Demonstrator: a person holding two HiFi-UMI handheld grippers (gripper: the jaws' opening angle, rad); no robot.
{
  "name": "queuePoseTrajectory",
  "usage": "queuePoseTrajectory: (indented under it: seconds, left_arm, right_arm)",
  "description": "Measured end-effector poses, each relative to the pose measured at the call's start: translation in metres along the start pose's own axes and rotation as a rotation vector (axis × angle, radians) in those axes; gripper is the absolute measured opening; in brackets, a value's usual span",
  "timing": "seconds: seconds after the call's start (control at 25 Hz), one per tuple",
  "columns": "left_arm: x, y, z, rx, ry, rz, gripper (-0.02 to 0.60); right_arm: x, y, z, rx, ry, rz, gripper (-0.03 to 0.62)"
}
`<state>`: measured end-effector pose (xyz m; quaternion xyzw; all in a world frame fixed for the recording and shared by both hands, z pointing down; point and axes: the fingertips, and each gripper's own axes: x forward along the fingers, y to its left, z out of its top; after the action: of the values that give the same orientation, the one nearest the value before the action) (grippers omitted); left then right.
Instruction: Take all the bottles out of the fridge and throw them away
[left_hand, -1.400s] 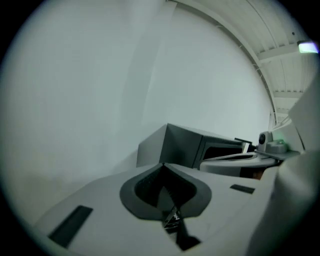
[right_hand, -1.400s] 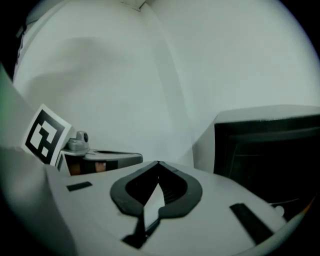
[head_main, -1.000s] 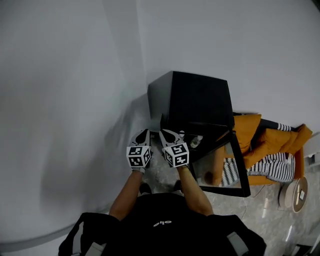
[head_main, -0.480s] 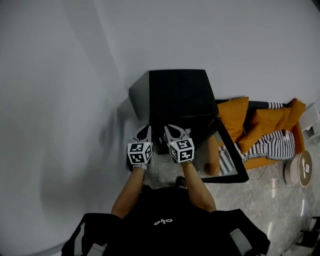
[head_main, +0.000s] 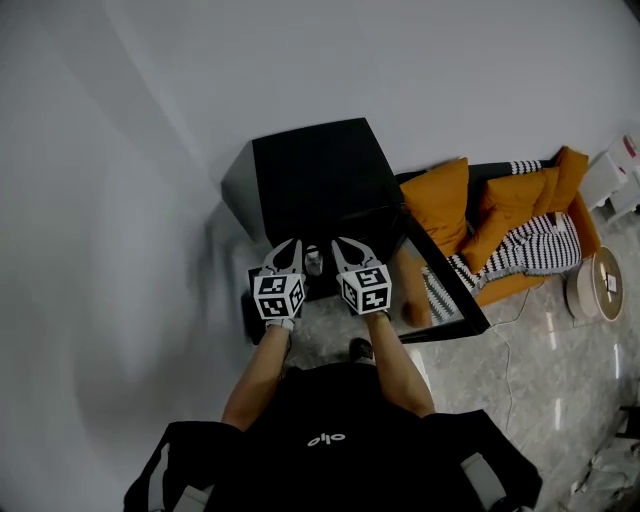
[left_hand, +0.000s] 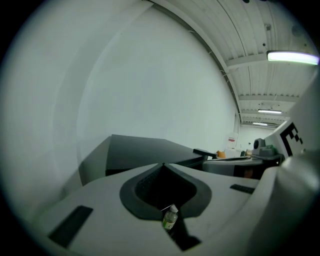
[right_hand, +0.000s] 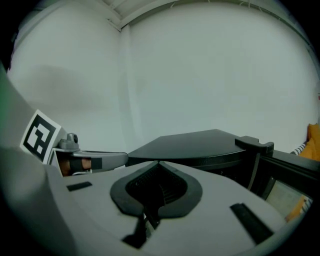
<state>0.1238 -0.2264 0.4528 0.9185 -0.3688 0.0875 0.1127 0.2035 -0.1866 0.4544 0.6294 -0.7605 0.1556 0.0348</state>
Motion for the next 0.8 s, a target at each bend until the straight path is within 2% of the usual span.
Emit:
queuePoseTrajectory:
  seconds: [0.24,0.8]
  left_arm:
    - [0.008,-0.013,-0.007,0.003,0.011,-0.028,0.007]
    - [0.009,-0.026,-0.031,-0.007,0.058,-0.040,0.007]
  right_arm:
    - [-0.008,-0.014,-0.009,0.008,0.011,-0.029,0.009]
    - [-0.017,-0.024,-0.037,0.027,0.070,-0.043,0.009]
